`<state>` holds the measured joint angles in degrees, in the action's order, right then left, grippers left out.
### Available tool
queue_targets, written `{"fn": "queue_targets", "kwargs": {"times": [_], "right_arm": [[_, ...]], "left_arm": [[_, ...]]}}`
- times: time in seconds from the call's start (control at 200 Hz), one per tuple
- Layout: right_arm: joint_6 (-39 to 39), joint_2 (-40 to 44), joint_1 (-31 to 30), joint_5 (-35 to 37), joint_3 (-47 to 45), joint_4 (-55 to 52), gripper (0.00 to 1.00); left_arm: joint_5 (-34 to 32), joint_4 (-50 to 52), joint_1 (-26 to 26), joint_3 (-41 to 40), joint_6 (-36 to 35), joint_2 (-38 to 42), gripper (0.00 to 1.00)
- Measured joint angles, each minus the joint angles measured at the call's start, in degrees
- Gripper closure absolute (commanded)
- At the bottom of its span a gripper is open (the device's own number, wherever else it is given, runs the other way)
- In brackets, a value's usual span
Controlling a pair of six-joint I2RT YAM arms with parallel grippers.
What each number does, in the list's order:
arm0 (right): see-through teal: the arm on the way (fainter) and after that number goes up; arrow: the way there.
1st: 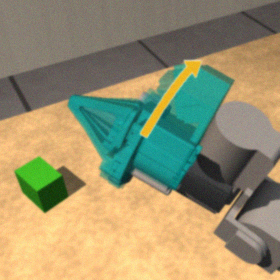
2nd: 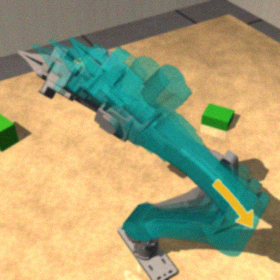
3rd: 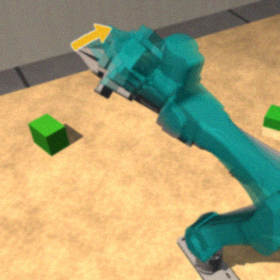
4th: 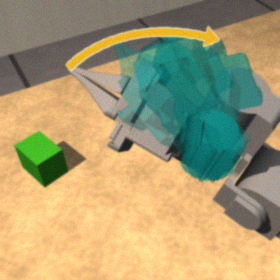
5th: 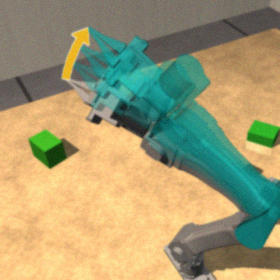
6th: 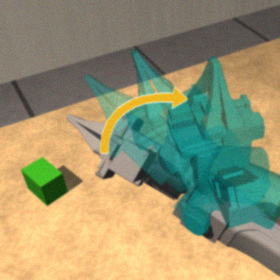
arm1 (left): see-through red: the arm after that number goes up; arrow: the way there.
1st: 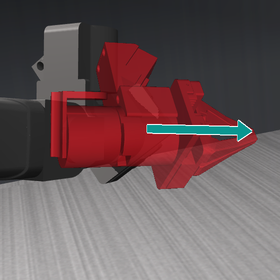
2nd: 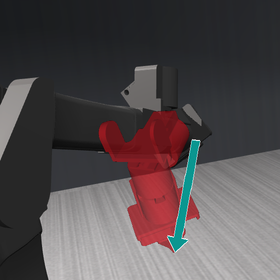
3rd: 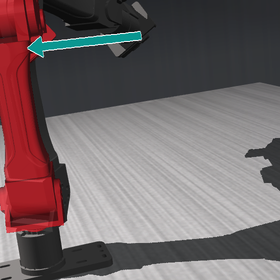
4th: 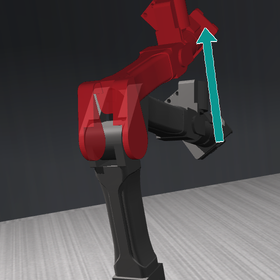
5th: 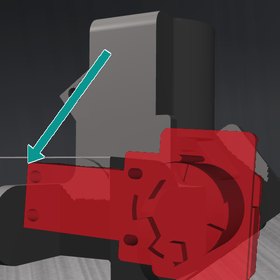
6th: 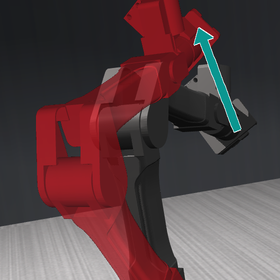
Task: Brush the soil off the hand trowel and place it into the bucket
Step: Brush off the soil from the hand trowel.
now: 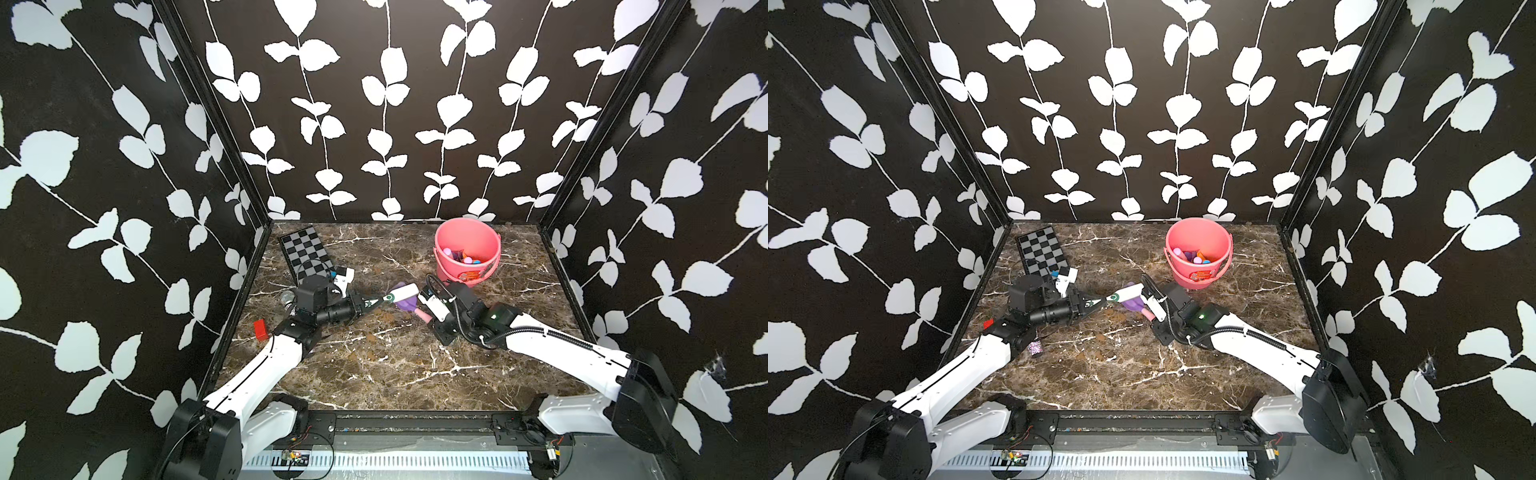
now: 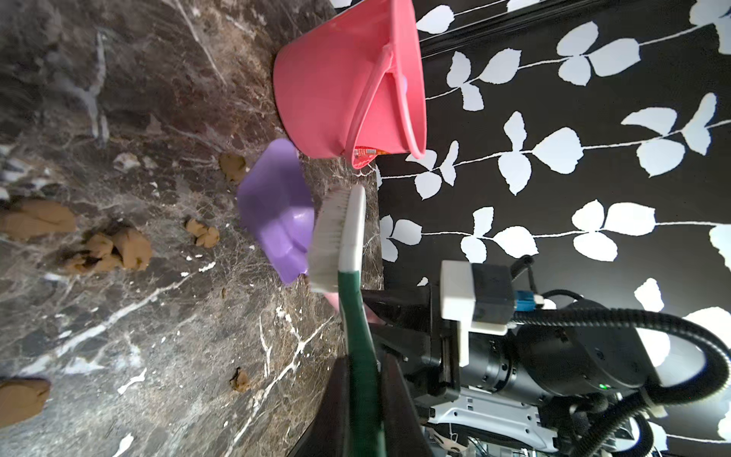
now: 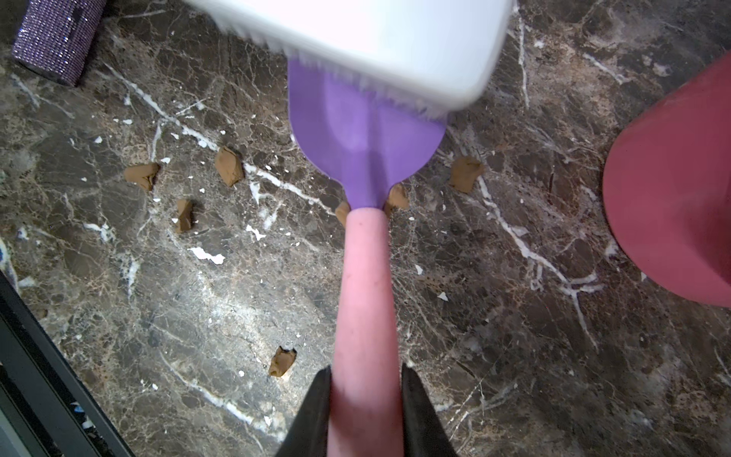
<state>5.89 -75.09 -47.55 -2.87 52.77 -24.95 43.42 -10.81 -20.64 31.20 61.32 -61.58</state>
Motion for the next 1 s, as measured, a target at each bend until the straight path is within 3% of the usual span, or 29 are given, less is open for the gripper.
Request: {"fn": "queue_targets", "kwargs": {"times": [0.235, 0.76, 0.865, 1.0], "right_arm": [[0.68, 0.35, 0.0, 0.07, -0.09, 0.31, 1.0], [1.2, 5.68, 0.0, 0.87, -1.92, 0.33, 1.0], [1.4, 5.42, 0.5, 0.7, -1.36, -1.11, 1.0], [2.71, 4.74, 3.39, -1.42, 1.44, -4.22, 1.0]], "left_arm": [[0.5, -1.49, 1.38, -1.27, 0.87, -2.27, 1.0], [5.35, 3.37, 14.75, 3.52, -2.51, -2.27, 1.0], [5.42, 8.96, 15.32, 7.13, -7.26, -1.9, 1.0], [-0.37, 25.53, 15.19, 16.83, -22.67, 0.81, 1.0]]}}
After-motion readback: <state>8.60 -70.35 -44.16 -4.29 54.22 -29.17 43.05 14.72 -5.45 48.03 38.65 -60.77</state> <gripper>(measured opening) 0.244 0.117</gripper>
